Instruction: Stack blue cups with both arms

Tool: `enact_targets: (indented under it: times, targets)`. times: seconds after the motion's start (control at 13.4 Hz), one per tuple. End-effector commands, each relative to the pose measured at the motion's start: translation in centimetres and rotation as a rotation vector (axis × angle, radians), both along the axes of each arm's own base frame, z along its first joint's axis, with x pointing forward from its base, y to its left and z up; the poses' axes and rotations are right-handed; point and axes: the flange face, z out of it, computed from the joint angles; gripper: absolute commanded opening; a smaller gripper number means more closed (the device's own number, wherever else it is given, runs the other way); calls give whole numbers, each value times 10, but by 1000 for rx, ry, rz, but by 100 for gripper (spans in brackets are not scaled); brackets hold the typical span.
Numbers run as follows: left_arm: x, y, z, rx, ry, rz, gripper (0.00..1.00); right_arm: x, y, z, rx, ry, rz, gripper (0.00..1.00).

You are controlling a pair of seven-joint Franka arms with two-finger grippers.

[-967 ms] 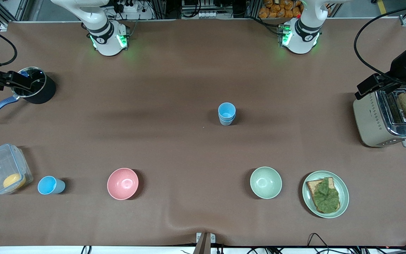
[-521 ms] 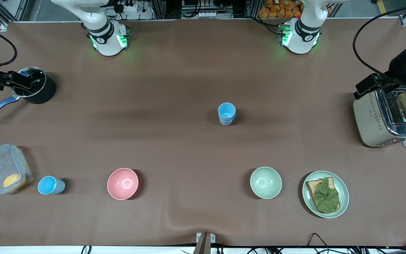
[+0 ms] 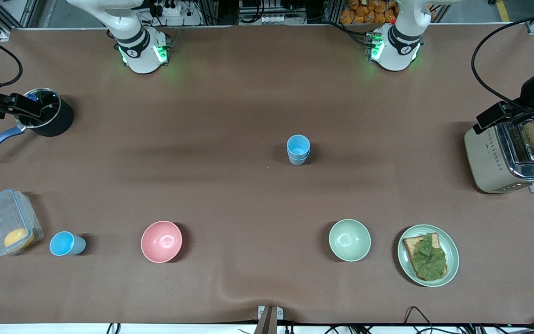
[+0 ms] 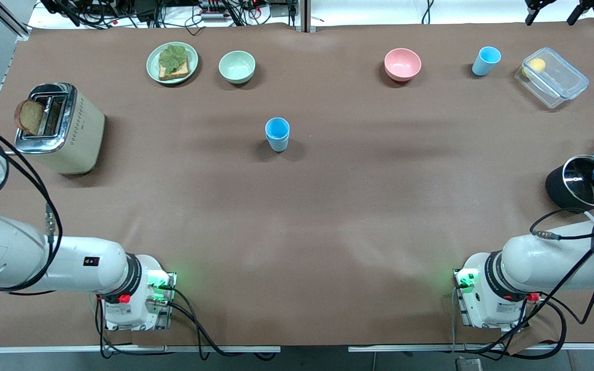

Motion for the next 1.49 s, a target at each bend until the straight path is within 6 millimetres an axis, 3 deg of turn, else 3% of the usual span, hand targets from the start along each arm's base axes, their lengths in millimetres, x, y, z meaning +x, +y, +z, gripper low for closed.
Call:
enact_targets:
  times: [0.0,0.67,0.82,1.41]
  targets:
    - [2,-5,7,-18,3,-2,100,0,-4,3,-6,4,1,100]
    - [-4,1,1,38,51,-63,100,0,-4,3,-6,6,1,100]
    - [-4,0,2,38,46,-137,100,0,-4,3,-6,6,1,100]
    - [-4,-13,4,39,42,-145,100,0,-4,3,-6,6,1,100]
